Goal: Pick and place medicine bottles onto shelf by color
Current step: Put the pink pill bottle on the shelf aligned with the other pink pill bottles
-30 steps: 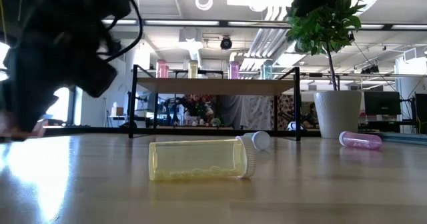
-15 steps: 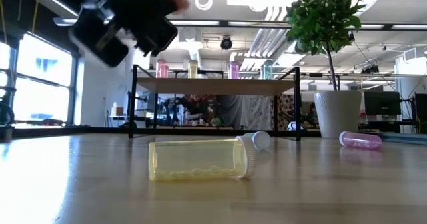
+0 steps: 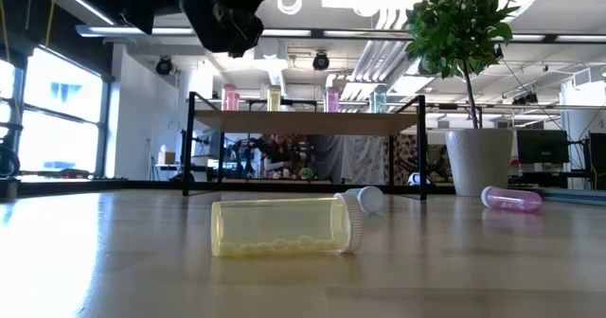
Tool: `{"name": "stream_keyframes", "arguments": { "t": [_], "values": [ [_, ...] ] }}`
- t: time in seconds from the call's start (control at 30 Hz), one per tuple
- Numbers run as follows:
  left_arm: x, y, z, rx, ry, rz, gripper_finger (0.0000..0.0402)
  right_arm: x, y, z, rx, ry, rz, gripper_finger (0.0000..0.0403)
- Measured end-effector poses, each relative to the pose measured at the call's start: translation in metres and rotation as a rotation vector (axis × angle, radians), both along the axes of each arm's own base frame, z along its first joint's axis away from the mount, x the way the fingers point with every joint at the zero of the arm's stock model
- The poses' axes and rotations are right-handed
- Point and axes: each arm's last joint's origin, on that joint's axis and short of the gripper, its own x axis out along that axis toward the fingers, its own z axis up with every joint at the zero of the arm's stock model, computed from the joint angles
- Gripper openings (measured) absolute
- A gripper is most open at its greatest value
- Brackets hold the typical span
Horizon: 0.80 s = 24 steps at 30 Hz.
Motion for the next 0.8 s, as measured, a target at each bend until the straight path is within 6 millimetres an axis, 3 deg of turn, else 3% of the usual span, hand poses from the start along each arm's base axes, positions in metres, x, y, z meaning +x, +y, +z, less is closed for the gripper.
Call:
{"name": "stream_keyframes", "arguments": {
  "t": [0.1,0.33,0.47,0.8],
  "values": [
    [0.0,0.001,0.0,0.019,-0.004,0.078,0.0092,0.01,0.006,-0.004,-0.107,-0.03,0.049,0.019],
    [0.0,0.003,0.0,0.036,-0.005,0.156,0.0092,0.038,0.023,-0.035,-0.297,0.053,0.141,0.019],
    [0.0,0.004,0.0,0.03,-0.005,0.161,0.0092,0.051,0.03,-0.05,-0.397,0.086,0.114,0.019],
    [0.0,0.004,0.0,0.03,0.001,0.161,0.0092,0.073,0.037,-0.071,-0.472,0.11,0.1,0.019]
  ]
}}
